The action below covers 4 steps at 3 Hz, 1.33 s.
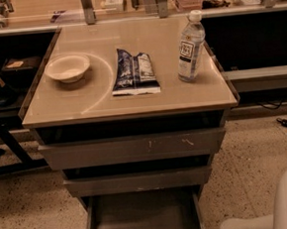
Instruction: Open bottom drawer
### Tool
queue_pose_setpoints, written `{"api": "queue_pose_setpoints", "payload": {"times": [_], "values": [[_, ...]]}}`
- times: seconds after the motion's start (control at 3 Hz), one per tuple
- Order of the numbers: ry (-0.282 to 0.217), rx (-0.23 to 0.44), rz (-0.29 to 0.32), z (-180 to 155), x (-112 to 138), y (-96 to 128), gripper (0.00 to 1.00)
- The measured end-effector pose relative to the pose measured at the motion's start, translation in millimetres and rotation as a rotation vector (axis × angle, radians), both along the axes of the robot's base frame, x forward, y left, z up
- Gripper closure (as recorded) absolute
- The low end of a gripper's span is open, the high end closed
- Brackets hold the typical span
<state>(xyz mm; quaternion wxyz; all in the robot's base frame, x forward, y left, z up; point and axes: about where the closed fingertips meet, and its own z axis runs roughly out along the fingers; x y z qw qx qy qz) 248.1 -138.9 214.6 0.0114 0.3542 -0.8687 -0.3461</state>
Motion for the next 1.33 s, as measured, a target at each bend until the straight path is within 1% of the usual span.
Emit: {"api": "queue_pose_setpoints", "payload": {"times": [0.33, 0.67, 1.0, 1.33], "values": [[-0.005, 0.007, -0.003, 1, 1, 1, 0.00], [-0.090, 0.006, -0.061, 30, 8, -14, 0.00], [-0.211, -0.038, -0.203, 83, 4, -64, 0.00], [-0.286, -0.106, -0.370, 125, -18, -117, 0.00]]}}
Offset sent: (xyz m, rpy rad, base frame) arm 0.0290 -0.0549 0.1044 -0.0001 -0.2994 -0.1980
